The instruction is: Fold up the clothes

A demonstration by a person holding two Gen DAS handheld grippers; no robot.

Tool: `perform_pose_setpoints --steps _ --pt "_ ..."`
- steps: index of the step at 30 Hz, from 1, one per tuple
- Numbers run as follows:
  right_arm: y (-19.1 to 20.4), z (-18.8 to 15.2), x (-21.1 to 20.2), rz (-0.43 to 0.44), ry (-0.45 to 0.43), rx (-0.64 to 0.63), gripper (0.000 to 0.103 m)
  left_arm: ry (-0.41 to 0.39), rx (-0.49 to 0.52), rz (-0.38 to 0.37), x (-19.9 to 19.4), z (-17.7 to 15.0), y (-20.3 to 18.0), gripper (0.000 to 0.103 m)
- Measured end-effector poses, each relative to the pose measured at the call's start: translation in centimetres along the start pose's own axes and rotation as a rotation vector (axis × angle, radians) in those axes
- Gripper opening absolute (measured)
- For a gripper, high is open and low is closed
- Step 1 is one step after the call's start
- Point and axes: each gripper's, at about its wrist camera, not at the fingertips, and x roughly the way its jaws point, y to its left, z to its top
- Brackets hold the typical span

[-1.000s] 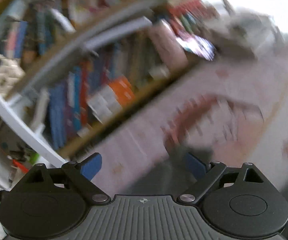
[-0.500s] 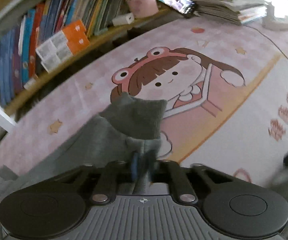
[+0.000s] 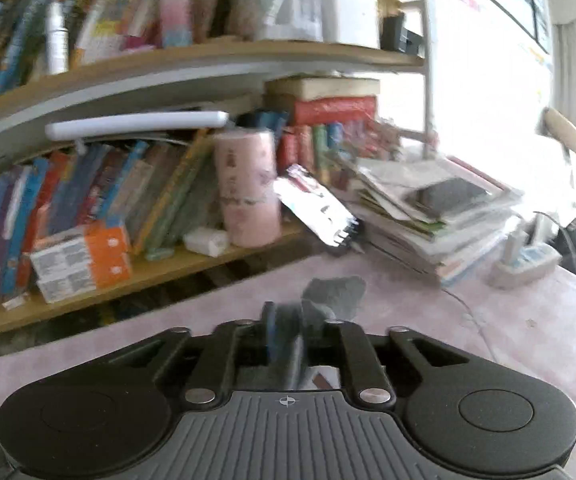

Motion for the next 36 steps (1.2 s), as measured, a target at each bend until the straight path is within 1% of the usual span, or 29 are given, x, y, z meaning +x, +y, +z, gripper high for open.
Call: perform_pose_setpoints --steps 1,2,3,4,8,10,12,14,16,17,19,21,24,26,27,30,31,33,36 --pt "0.0 0.0 0.0 0.002 0.0 0.002 0.048 0.011 0.02 -0.011 -0.2 -0.1 -0.2 0.039" --pt "0.0 0.0 0.0 0.003 -0.001 0.003 0.048 0.021 0.04 -0.021 -0.5 -0.2 -0.4 0.048" --pt "0.0 0.0 0.0 0.003 -0.001 0.004 0.048 0.02 0.058 0.0 -1.1 -0.5 -0.1 0.063" --pt "0.0 0.0 0.0 0.004 -0.001 0.004 0.049 0.017 0.076 0.023 -1.7 -0.9 0.2 0.068" --pt "0.0 0.0 -0.1 0.004 -0.002 0.007 0.049 0.02 0.066 0.086 -6.0 -3.4 3.7 0.072" --pt "0.0 0.0 -0.1 0.002 -0.002 0.004 0.049 0.007 0.068 0.131 -8.7 -5.1 5.7 0.079" --pt "0.1 -0.1 -0.1 -0.001 -0.002 0.003 0.049 -0.014 0.088 0.207 -11.8 -7.5 7.4 0.08" --pt "0.2 -0.2 -0.1 -0.006 -0.001 0.0 0.048 -0.044 0.089 0.297 -15.2 -10.1 8.8 0.084" --pt "0.3 -0.1 -0.1 -0.015 -0.001 -0.005 0.047 -0.087 0.067 0.378 -18.8 -12.7 9.9 0.094" --pt "0.3 -0.1 -0.1 -0.019 0.0 -0.009 0.047 -0.11 0.049 0.416 -20.7 -14.2 10.4 0.096" --pt "0.6 -0.2 -0.1 -0.031 0.001 -0.021 0.047 -0.127 0.003 0.477 -23.8 -16.6 11.3 0.101" --pt "0.8 -0.2 -0.1 -0.043 0.003 -0.033 0.047 -0.144 -0.043 0.537 -26.8 -19.0 12.2 0.102" --pt "1.2 -0.2 0.1 -0.063 0.008 -0.054 0.047 -0.132 -0.148 0.666 -29.7 -22.1 14.0 0.102" --pt "1.3 -0.2 0.2 -0.067 0.009 -0.06 0.047 -0.124 -0.246 0.723 -30.6 -23.3 15.5 0.102" --pt "1.4 -0.2 0.2 -0.069 0.01 -0.063 0.047 -0.125 -0.306 0.735 -31.0 -23.9 16.4 0.102" --pt "1.4 -0.3 0.2 -0.069 0.01 -0.066 0.047 -0.141 -0.476 0.705 -31.1 -24.6 18.4 0.102" --pt "1.4 -0.3 0.2 -0.069 0.01 -0.066 0.047 -0.149 -0.509 0.683 -30.8 -24.6 18.6 0.102" --pt "1.4 -0.3 0.2 -0.07 0.01 -0.066 0.047 -0.14 -0.487 0.645 -29.7 -24.6 18.2 0.102" --pt "1.5 -0.3 0.1 -0.075 0.009 -0.068 0.047 -0.088 -0.352 0.63 -27.1 -24.1 17.5 0.102"
